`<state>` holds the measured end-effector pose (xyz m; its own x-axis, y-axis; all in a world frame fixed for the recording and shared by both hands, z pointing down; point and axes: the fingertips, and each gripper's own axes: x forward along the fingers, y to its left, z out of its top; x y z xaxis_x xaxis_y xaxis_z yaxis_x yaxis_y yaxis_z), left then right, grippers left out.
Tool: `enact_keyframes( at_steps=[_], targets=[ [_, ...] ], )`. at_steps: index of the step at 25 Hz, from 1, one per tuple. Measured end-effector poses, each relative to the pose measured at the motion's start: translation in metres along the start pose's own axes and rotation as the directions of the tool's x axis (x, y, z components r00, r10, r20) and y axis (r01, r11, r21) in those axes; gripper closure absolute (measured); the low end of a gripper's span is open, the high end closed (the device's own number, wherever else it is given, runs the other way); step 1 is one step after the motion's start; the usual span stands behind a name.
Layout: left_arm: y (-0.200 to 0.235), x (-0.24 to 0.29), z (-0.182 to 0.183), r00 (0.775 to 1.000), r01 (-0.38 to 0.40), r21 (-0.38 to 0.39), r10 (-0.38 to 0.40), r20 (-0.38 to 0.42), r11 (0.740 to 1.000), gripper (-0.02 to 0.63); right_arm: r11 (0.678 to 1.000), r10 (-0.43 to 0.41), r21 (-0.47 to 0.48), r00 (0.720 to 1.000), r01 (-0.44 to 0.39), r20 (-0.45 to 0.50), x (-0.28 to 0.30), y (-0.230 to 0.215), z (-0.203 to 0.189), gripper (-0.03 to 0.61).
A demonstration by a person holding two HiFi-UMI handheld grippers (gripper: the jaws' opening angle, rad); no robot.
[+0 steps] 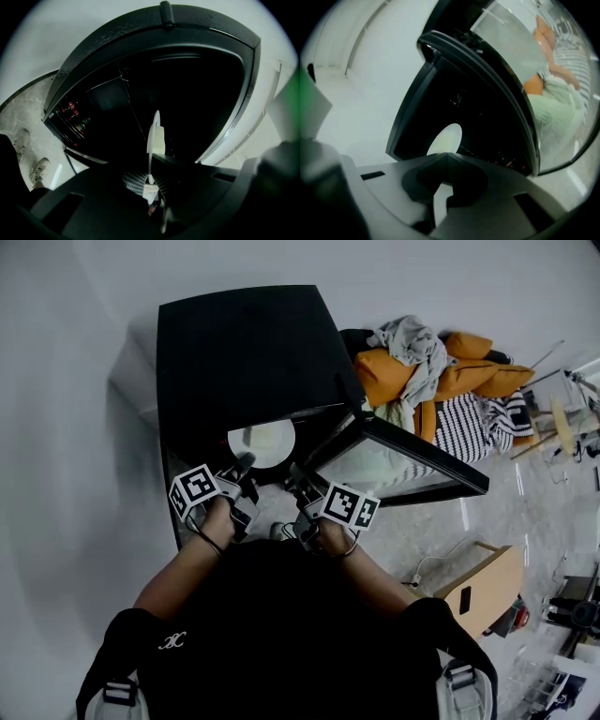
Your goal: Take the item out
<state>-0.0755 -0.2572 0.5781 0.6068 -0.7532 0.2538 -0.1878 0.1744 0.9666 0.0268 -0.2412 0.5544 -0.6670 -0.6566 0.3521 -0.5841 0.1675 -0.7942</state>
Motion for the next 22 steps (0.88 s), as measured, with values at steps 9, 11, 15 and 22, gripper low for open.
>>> enact_keyframes(
  at_steps=[9,11,15,22],
  targets=[
    [-0.002,-0.014,-0.021,0.993,0.03,0.007,-0.029,-0.11,1.0,0.594,0.868,-0.091,-0.458,0.969,0.191,0.231,-0.035,0.029,0.037,0.571],
    [-0.004,-0.015,-0.027,0.989,0.035,0.014,-0.032,-0.143,0.999,0.595,0.851,-0.088,-0.48,0.959,0.213,0.269,-0.041,0.034,0.042,0.569],
    [-0.007,-0.019,-0.041,0.979,0.043,0.02,-0.038,-0.199,0.999,0.594,0.819,-0.105,-0.51,0.942,0.264,0.319,-0.054,0.039,0.047,0.571],
    [-0.01,-0.023,-0.066,0.953,0.047,0.017,-0.04,-0.301,0.999,0.594,0.722,-0.196,-0.554,0.89,0.415,0.411,-0.078,0.037,0.051,0.571]
  ],
)
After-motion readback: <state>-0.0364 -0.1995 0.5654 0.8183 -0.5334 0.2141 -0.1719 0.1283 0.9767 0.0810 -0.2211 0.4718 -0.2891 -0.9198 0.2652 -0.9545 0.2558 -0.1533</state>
